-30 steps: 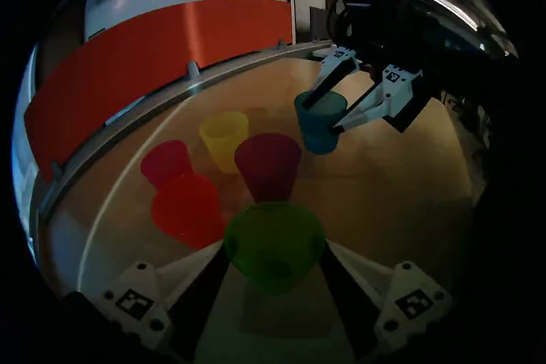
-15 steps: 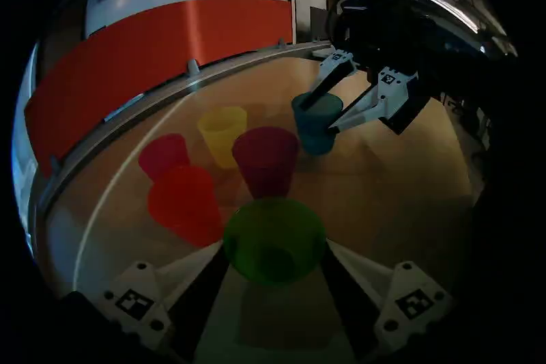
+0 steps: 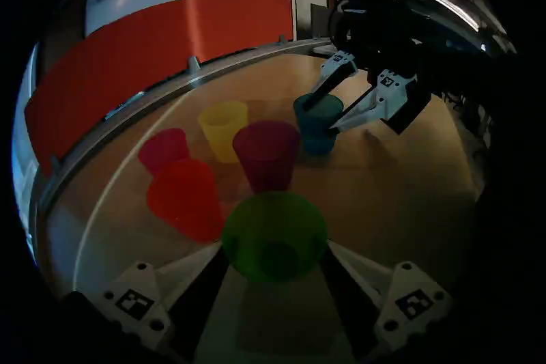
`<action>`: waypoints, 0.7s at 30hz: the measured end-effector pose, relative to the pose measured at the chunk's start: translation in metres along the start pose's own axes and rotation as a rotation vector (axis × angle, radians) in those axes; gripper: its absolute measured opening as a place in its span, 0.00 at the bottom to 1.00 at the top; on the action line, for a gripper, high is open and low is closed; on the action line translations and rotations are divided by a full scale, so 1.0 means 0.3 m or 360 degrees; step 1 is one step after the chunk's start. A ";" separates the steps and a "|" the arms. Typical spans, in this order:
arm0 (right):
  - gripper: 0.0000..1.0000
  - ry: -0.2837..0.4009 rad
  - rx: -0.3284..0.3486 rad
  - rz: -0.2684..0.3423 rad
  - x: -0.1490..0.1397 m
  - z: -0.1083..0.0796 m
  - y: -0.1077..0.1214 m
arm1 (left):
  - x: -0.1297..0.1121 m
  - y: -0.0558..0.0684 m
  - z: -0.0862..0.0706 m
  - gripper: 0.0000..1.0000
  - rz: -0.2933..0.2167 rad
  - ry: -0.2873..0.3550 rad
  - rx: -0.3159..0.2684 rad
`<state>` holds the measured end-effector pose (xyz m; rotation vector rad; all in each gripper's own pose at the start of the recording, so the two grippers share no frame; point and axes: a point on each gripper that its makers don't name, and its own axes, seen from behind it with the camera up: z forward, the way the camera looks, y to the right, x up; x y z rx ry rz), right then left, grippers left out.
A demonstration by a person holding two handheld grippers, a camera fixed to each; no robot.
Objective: Pour water
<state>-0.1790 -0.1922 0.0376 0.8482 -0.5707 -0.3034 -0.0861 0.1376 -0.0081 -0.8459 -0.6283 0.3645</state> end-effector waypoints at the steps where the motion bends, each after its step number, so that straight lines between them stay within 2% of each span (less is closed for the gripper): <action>1: 0.92 0.0002 -0.0002 0.0002 -0.001 0.000 0.001 | -0.001 0.000 0.002 0.87 0.0002 -0.0003 0.0001; 9: 0.93 0.0011 -0.0006 0.0025 -0.012 -0.003 0.003 | -0.008 -0.009 0.009 0.87 0.0000 -0.0017 0.0014; 15: 1.00 -0.0001 -0.0012 0.0024 -0.019 -0.007 -0.001 | -0.019 -0.011 0.010 0.87 -0.0009 -0.0047 0.0013; 21: 1.00 -0.0003 -0.0027 0.0025 -0.027 -0.021 -0.008 | -0.033 -0.011 0.007 0.90 -0.0025 -0.0083 0.0019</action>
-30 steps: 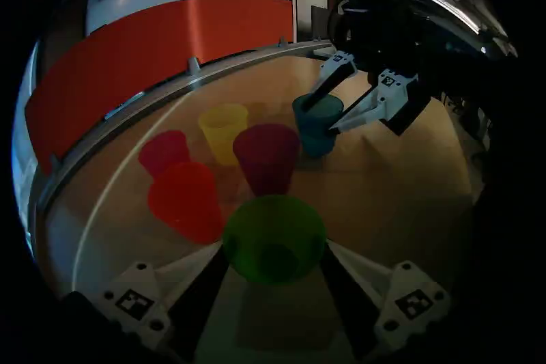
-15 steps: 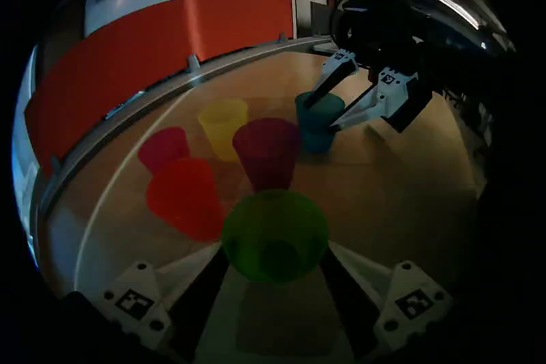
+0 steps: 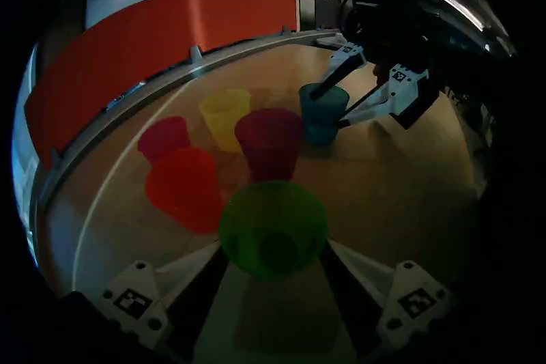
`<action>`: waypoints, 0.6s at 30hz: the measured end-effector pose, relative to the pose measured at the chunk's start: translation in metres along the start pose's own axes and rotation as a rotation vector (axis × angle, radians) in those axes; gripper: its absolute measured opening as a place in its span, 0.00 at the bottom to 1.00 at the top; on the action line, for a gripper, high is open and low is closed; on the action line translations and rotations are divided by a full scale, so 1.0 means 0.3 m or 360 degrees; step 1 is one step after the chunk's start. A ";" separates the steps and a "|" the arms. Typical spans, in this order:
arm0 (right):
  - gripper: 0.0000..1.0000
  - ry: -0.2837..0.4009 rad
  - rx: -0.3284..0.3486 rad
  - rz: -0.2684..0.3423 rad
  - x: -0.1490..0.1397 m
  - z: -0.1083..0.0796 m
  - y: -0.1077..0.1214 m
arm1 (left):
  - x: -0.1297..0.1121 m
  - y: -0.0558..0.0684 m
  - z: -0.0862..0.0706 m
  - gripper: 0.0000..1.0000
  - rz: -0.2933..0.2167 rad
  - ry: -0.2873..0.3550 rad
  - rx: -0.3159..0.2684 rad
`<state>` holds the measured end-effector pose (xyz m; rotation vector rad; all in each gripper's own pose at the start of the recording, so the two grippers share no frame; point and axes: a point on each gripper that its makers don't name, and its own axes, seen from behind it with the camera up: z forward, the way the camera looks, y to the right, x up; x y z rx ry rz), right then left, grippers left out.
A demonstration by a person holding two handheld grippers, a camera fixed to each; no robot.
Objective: Pour water
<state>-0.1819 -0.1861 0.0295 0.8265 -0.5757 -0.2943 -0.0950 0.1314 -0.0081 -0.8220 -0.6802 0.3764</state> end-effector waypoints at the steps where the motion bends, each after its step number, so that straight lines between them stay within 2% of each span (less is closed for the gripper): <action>1: 1.00 -0.0001 -0.0002 0.0003 -0.002 -0.004 -0.001 | -0.002 -0.002 -0.002 0.92 -0.0004 -0.0004 0.0006; 4: 1.00 -0.0003 -0.0007 0.0010 -0.009 -0.018 -0.003 | -0.008 -0.010 -0.009 0.98 -0.0018 -0.0012 0.0024; 11: 1.00 0.0007 -0.0023 0.0028 -0.026 -0.068 -0.014 | -0.028 -0.026 -0.053 0.98 -0.0068 -0.0017 0.0074; 18: 1.00 0.0031 -0.0039 0.0067 -0.041 -0.127 -0.033 | -0.054 -0.041 -0.118 0.98 -0.0169 -0.0008 0.0127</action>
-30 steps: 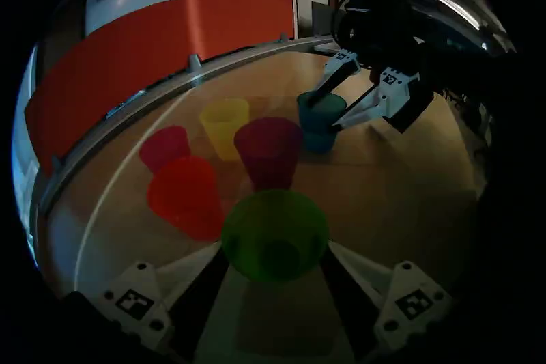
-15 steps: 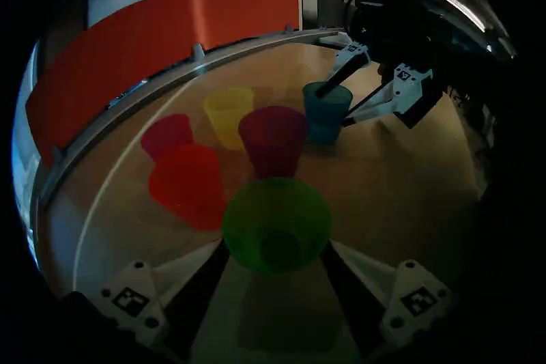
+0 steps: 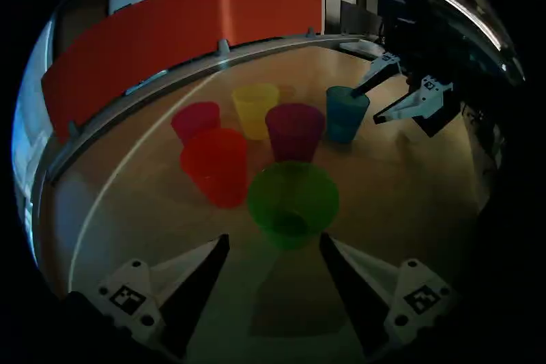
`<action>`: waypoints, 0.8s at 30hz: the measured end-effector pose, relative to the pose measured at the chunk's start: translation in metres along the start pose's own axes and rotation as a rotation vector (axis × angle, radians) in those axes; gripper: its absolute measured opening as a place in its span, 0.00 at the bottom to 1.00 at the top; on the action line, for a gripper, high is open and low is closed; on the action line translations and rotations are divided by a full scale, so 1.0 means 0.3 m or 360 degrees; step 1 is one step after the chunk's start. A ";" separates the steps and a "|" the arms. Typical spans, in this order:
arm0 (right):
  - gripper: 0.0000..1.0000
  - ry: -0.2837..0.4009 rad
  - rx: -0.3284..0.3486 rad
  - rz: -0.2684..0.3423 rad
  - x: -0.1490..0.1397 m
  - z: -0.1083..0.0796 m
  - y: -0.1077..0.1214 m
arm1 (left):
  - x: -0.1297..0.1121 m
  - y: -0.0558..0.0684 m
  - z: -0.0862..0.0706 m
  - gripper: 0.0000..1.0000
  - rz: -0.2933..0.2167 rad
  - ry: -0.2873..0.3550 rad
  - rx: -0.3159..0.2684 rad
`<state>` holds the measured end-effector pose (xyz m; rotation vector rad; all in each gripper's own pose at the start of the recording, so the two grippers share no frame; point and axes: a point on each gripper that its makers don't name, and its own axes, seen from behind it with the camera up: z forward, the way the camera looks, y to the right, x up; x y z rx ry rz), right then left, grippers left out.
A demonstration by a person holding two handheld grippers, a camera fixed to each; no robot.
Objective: Pour water
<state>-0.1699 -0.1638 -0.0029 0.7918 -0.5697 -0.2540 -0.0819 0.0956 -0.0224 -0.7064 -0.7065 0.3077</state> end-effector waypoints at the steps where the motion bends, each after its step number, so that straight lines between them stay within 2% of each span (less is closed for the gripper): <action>1: 1.00 0.0005 -0.0006 0.0002 0.000 -0.009 -0.001 | -0.003 -0.004 -0.011 0.98 -0.0010 0.0005 0.0009; 8: 1.00 0.0051 -0.0056 0.0041 0.001 -0.072 0.001 | -0.025 -0.041 -0.087 0.98 -0.0050 0.0038 0.0108; 14: 1.00 0.0103 -0.0124 0.0084 0.001 -0.124 0.021 | -0.046 -0.091 -0.144 0.98 -0.0070 0.0054 0.0230; 20: 1.00 0.0147 -0.0201 0.0130 -0.014 -0.177 0.035 | -0.049 -0.131 -0.191 0.98 -0.0088 0.0094 0.0328; 24: 1.00 0.0174 -0.0245 0.0155 -0.024 -0.206 0.038 | -0.044 -0.161 -0.213 0.99 -0.0133 0.0140 0.0399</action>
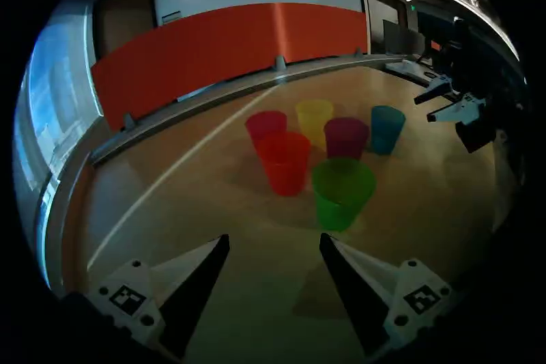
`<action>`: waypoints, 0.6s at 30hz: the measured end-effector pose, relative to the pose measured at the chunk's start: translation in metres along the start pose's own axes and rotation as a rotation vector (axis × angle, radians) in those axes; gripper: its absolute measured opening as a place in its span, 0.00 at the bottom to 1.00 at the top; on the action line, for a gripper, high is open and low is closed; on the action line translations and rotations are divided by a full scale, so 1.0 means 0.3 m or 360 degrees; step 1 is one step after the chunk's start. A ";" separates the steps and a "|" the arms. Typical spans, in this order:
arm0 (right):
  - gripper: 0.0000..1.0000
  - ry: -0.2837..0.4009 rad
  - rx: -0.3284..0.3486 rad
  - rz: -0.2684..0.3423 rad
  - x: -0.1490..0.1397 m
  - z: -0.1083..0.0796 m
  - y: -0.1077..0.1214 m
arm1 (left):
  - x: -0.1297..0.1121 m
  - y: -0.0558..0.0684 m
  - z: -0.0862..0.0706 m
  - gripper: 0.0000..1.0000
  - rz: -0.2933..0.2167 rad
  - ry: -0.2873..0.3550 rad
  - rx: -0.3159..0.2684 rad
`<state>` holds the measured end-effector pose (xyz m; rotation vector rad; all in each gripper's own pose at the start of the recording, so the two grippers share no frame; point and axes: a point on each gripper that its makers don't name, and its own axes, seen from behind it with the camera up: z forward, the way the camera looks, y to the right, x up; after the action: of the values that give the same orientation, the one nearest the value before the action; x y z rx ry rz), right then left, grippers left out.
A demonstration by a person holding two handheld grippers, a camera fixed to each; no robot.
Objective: Pour water
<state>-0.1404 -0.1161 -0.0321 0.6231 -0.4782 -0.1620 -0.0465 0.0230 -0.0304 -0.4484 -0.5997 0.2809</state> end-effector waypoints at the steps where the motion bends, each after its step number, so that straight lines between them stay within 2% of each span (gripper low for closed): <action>1: 1.00 0.0009 -0.0007 0.0006 0.001 -0.006 0.000 | 0.002 -0.004 -0.002 0.99 -0.0011 0.0012 0.0010; 5: 1.00 0.0057 -0.0055 0.0032 0.015 -0.030 0.008 | 0.016 -0.019 -0.012 0.99 -0.0041 0.0068 0.0061; 10: 1.00 0.0147 -0.0140 0.0074 0.052 -0.065 0.029 | 0.038 -0.064 -0.035 0.98 -0.0090 0.0138 0.0170; 18: 1.00 0.0332 -0.0358 0.0158 0.112 -0.138 0.110 | 0.083 -0.130 -0.092 0.98 -0.0145 0.0292 0.0344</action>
<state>-0.0909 -0.0776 -0.0290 0.3895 -0.2834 -0.0545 -0.0053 -0.0104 -0.0200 -0.2346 -0.4038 0.2118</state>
